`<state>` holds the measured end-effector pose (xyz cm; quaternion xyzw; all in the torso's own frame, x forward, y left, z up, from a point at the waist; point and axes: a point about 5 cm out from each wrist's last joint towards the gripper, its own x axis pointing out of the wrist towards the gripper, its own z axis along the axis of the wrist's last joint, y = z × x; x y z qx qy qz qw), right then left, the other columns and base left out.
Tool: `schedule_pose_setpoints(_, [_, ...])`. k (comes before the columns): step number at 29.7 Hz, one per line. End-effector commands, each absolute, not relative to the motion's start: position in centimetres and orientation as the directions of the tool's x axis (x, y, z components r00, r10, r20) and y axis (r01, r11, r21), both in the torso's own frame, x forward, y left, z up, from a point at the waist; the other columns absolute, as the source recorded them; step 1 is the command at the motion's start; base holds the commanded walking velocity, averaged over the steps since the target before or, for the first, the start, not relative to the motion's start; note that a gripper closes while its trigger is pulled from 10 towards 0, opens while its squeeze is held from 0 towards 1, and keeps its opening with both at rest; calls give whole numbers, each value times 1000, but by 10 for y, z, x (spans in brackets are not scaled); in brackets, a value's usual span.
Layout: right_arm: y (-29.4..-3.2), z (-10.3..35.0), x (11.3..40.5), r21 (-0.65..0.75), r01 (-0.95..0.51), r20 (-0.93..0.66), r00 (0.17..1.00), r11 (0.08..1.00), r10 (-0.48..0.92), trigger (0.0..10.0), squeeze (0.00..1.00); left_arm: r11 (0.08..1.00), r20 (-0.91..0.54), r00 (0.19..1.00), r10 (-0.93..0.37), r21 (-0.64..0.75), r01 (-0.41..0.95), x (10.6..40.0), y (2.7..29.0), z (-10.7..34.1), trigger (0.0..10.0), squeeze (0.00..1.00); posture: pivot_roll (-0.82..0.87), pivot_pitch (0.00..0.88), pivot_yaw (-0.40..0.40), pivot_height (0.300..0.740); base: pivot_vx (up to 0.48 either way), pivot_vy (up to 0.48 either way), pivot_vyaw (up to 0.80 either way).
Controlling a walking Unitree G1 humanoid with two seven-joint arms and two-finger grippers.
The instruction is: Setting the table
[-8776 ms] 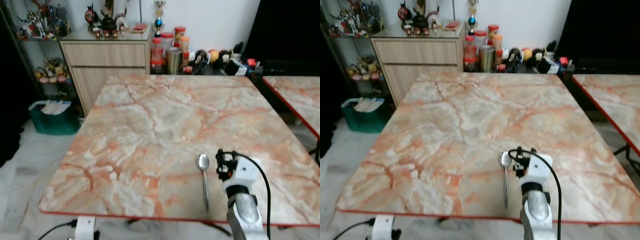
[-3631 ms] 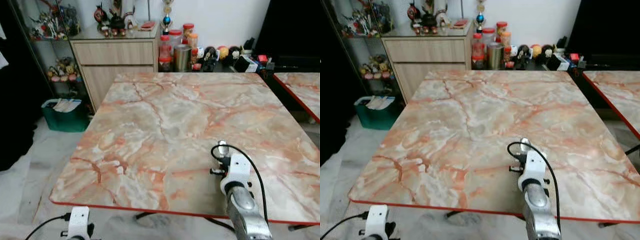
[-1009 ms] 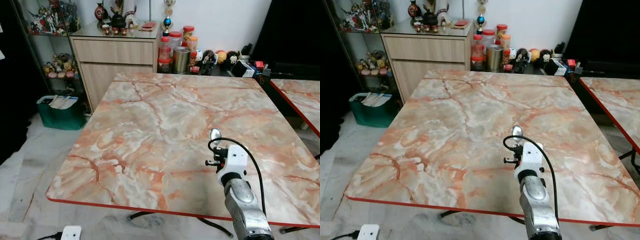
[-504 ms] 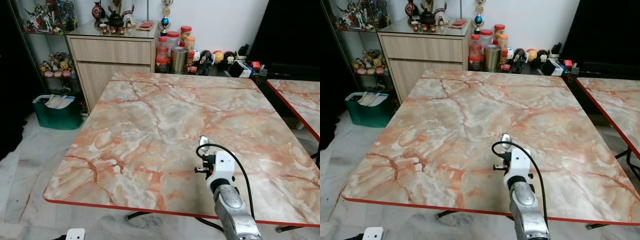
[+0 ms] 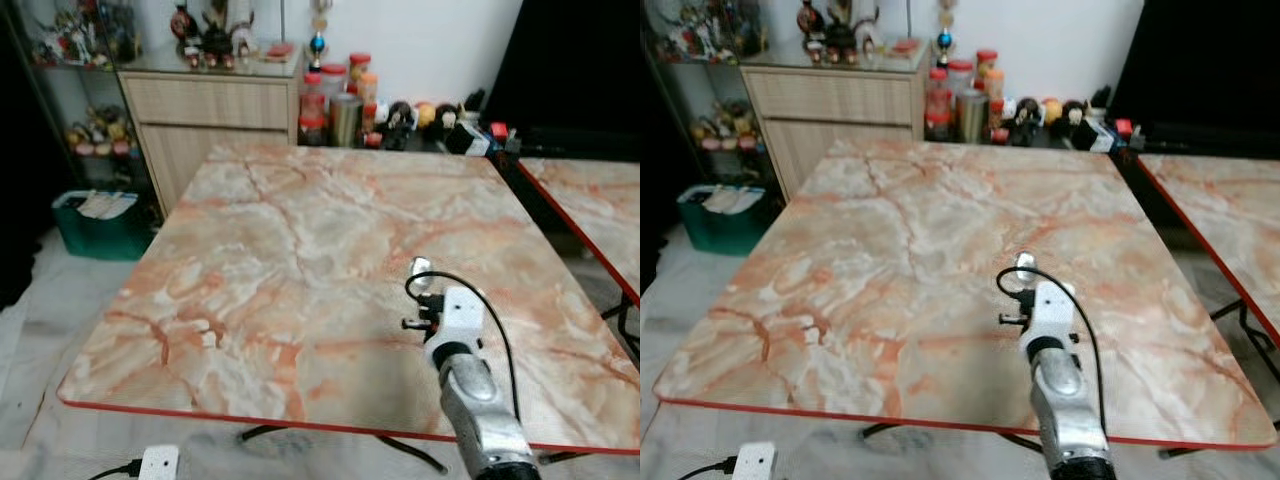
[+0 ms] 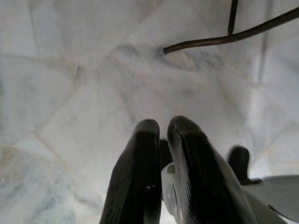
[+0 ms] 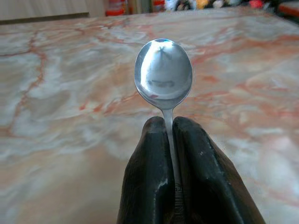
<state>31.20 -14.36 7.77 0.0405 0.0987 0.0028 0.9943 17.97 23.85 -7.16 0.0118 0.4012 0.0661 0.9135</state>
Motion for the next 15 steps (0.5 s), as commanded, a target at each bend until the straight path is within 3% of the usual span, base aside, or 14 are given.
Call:
schedule_pose_setpoints(1, [-150, 78, 312, 75, 23, -193, 981, 997, -8, 10000, 0, 991, -739, 662, 126, 60, -121, 179, 234, -73, 10000, 0, 2, 18, -52, 740, 0, -341, 0])
schedule_pose_setpoints(15, [-160, 72, 306, 62, 60, -206, 977, 996, -46, 10000, 0, 991, -735, 667, 124, 60, -118, 182, 235, -72, 10000, 0, 0, 5, -38, 740, 0, -330, 0])
